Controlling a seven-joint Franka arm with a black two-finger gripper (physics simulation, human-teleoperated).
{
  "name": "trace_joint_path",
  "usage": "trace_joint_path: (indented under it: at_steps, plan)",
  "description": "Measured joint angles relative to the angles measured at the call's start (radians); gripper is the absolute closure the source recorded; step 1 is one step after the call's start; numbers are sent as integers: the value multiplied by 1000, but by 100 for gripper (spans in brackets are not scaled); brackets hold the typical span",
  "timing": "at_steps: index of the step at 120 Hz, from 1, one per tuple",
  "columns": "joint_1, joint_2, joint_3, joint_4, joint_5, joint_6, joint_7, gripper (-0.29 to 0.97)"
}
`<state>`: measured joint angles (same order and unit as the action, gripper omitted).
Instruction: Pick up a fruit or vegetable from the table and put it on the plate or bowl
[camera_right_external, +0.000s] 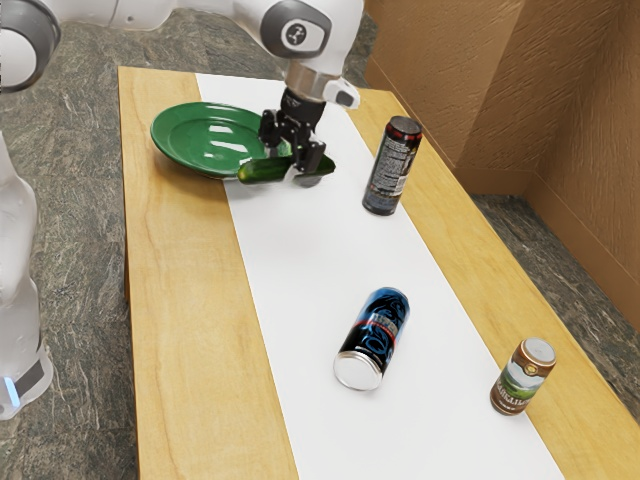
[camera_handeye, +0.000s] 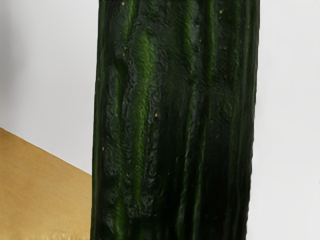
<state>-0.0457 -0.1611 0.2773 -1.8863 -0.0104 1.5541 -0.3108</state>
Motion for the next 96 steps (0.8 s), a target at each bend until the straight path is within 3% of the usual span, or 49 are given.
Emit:
trace_joint_path:
  at_steps: [39,70,84,96]
  plan:
    - [47,-2,179,-19,39,-17,46,46]
    - [158,0,212,-9,79,-14,138,45]
    - [157,3,213,-7,85,-12,181,22]
    - [152,6,205,3,86,-11,215,11]
